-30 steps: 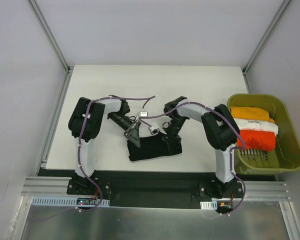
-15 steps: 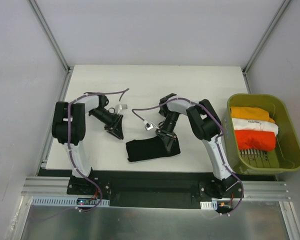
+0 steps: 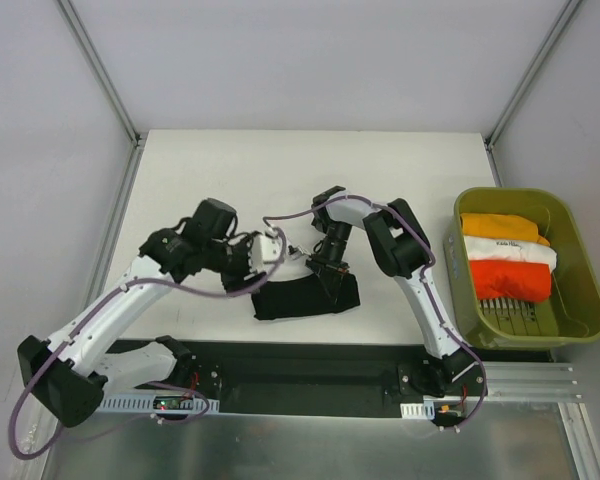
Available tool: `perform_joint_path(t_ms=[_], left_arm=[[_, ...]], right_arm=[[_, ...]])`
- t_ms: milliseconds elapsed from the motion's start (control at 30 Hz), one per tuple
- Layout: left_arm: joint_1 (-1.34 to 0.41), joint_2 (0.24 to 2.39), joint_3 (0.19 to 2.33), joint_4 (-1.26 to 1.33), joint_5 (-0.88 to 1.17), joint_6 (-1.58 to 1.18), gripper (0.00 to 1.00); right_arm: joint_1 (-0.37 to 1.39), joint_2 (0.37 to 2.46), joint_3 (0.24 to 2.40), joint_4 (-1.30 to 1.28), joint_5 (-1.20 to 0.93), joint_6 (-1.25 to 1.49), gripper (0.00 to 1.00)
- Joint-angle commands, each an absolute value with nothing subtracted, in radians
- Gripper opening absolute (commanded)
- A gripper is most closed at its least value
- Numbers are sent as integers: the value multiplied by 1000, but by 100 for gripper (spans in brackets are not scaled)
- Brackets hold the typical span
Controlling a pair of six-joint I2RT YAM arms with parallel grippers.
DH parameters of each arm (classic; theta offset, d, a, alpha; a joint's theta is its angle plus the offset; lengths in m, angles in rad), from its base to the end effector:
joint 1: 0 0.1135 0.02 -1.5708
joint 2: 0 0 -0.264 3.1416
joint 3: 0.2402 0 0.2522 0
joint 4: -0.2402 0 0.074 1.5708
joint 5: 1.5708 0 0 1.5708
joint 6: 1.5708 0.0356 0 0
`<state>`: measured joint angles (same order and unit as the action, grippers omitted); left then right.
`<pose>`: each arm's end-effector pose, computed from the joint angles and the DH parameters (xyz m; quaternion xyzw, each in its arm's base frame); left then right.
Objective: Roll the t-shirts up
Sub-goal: Roll the T-shirt to the center of the board.
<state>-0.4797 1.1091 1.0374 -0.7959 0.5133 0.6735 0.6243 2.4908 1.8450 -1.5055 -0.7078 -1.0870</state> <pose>0.1862 -0.1165 0.3121 0.5684 0.7136 -0.2050 0.3546 0.3162 0.2563 0.0894 0.6135 -0.6643 -0.3848 0.1852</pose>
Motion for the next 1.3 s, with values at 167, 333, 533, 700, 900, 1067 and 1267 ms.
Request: perform_joint_path(t_ms=[167, 333, 533, 700, 900, 1067, 1267], left_arm=[[-725, 1163, 962, -692, 311, 808, 67], [-834, 1209, 908, -637, 298, 761, 68], [-874, 1253, 874, -589, 276, 687, 68], [-879, 1304, 836, -531, 285, 655, 68], [-884, 1368, 773, -385, 223, 658, 69], [-881, 1414, 720, -370, 192, 698, 56], [-832, 1379, 660, -413, 277, 759, 30]], right_arm=[[634, 2617, 1874, -1657, -486, -1106, 12], [630, 2619, 1878, -1654, -485, -1100, 12], [626, 2622, 1882, -1654, -489, -1092, 12], [626, 2623, 1884, -1654, -491, -1088, 12], [623, 2622, 1881, -1652, -494, -1088, 12], [621, 2615, 1876, -1651, -497, -1089, 12], [580, 2488, 1793, -1543, -526, -1058, 42]])
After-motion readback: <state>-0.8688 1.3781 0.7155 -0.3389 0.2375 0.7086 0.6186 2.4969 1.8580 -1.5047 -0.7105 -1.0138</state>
